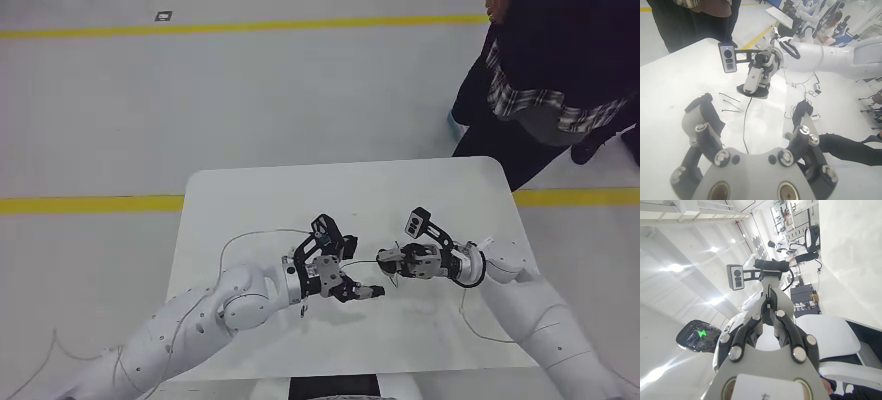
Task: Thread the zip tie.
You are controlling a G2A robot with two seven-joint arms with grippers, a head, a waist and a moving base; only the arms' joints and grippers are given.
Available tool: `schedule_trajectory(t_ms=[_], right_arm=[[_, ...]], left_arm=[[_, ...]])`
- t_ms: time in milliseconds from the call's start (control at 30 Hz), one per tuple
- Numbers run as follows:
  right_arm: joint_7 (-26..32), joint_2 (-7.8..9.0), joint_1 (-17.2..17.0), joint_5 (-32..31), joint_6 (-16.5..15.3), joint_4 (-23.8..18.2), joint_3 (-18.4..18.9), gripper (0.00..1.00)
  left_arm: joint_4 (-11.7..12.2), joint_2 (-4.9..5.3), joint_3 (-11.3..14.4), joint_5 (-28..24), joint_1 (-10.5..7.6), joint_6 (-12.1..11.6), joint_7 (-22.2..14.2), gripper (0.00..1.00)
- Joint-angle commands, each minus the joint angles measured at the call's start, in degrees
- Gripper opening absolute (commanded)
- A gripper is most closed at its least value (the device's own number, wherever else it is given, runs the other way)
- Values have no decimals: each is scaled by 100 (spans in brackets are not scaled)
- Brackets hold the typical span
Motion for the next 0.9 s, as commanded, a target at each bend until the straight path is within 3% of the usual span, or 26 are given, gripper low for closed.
schedule_trajectory(t_ms=[0, 67, 133, 233, 867], right_arm=[[1, -6, 12, -5, 13, 10, -7, 0], [-1, -13, 31, -21, 33, 23, -18, 0], [2, -18, 45, -41, 46, 33, -26, 0], [5, -24, 65, -90, 63, 40, -39, 0], [40, -27, 38, -251, -53, 99, 48, 0]], left_arm=[[13, -3, 12, -13, -8, 0, -6, 100], [31, -4, 25, -30, -21, 0, -11, 88], [44, -4, 32, -52, -31, 0, -5, 67], [62, -2, 48, -71, -44, 0, 2, 49], [167, 23, 152, -208, -122, 0, 124, 32]])
